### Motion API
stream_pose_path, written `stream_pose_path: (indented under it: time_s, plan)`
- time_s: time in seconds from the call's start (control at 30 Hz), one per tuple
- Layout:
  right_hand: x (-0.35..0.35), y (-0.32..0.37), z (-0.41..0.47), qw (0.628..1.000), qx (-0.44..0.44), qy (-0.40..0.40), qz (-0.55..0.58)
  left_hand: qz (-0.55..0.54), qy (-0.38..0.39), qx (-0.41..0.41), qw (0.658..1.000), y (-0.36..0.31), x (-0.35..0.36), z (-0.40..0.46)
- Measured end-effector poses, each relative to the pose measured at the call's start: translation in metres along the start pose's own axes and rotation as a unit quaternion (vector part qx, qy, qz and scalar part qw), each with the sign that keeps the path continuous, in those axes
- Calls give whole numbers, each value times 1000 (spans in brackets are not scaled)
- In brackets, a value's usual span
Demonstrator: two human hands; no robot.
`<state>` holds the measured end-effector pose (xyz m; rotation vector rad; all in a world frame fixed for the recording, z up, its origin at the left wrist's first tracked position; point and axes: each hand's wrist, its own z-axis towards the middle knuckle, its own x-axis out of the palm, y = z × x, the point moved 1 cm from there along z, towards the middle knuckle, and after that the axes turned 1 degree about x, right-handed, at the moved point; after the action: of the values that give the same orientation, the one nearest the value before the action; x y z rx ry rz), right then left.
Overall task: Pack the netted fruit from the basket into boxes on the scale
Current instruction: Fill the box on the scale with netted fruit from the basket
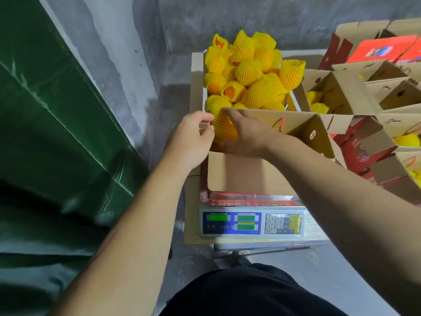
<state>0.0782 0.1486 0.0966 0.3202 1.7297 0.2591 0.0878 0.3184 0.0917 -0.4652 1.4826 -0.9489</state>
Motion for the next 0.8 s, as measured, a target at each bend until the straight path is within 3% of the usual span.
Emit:
stream_pose_path:
  time_s: [0.17,0.33,0.6,0.8]
  plan:
    - [4,1,-2,1000,5,-12,23,38,21,12,999,-4,2,7]
    - [9,4,-10,998,-9,-52,-23,103,34,24,994,-2,13,0]
    - [-2,1,-15,990,-83,-116,12,97,-12,38,994,-8,21,7]
    - [-5,-8,0,993,-77,-84,-22,129,8,50,990,-6,30,27]
